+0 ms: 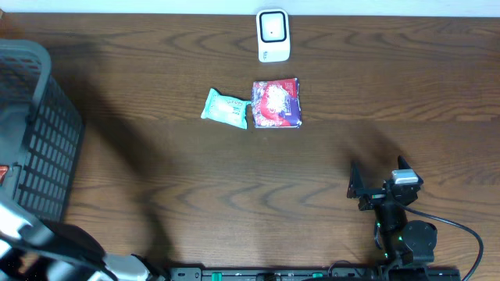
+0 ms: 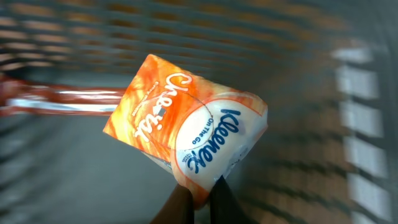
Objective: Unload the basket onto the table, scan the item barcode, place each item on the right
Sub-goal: 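Carry the orange tissue pack to the scanner and release it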
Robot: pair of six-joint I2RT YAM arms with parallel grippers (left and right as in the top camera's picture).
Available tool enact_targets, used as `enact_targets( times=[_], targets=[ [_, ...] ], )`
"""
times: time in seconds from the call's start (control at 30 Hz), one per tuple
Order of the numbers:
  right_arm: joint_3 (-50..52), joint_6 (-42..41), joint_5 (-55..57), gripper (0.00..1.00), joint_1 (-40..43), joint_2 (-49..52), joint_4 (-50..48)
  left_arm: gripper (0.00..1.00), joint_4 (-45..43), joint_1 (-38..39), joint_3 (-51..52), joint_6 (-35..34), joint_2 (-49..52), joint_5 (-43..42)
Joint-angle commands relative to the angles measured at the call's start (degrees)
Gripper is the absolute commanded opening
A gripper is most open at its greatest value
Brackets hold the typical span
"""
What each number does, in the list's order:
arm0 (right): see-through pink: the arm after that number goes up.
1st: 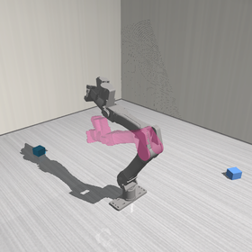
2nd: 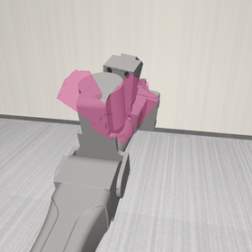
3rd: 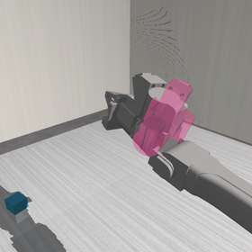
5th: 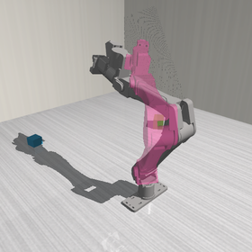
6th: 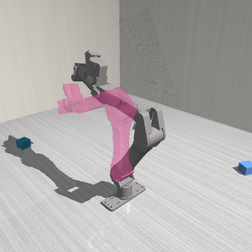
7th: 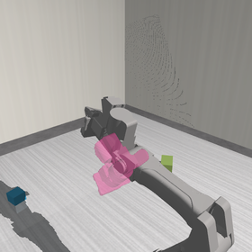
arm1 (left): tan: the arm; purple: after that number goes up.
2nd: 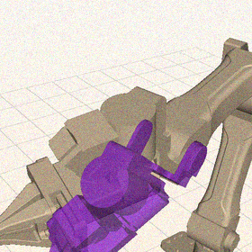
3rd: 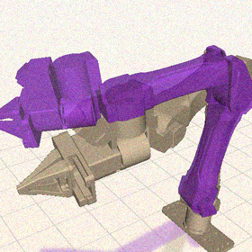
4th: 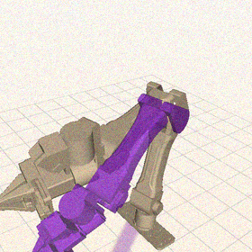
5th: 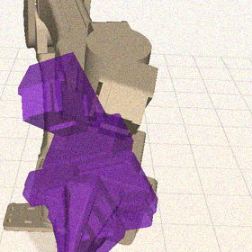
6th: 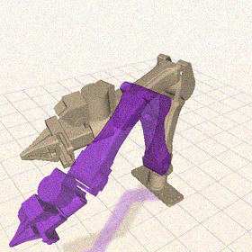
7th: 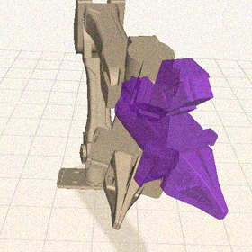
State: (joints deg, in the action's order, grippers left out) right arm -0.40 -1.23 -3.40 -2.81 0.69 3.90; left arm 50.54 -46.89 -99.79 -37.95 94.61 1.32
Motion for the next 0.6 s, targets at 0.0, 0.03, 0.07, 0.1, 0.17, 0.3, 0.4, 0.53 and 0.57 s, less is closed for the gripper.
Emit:
enact_targets(
  times=[0.0, 0.03, 0.07, 0.1, 0.17, 0.3, 0.4, 0.53, 0.57],
  targets=[
    [0.0, 0.0, -0.3, 0.99, 0.5, -0.3, 0.2, 0.07, -1.8, 4.5, -0.4, 1.4, -5.7, -9.2],
    [0.0, 0.0, -0.3, 0.99, 0.5, -0.3, 0.2, 0.08, -3.0, 6.1, -0.4, 2.7, -7.1, -12.3],
    [0.0, 0.0, -0.3, 0.99, 0.5, -0.3, 0.2, 0.07, -3.9, 7.6, -0.4, 4.1, -8.2, -14.9],
    [0.0, 0.0, -0.4, 0.99, 0.5, -0.3, 0.2, 0.07, -5.0, 9.8, -0.4, 6.0, -9.2, -17.9],
    [0.0, 0.0, -0.3, 0.99, 0.5, -0.3, 0.2, 0.07, -6.3, 14.4, -0.4, 9.3, -10.6, -21.8],
    [0.0, 0.0, -0.3, 0.99, 0.5, -0.3, 0.2, 0.07, -7.7, 28.7, -0.3, 18.7, -10.6, -23.8],
    [0.0, 0.0, -0.3, 0.99, 0.5, -0.3, 0.2, 0.07, -8.7, 37.4, 0.2, 24.8, -8.7, -23.8],
    [0.0, 0.0, -0.3, 0.99, 0.5, -0.3, 0.2, 0.07, -8.5, 47.1, 0.4, 29.7, -3.7, -23.8],
    [0.0, 0.0, -0.3, 0.99, 0.5, -0.3, 0.2, 0.07, -8.5, 48.8, 0.4, 30.7, -2.2, -23.8]
  ],
)
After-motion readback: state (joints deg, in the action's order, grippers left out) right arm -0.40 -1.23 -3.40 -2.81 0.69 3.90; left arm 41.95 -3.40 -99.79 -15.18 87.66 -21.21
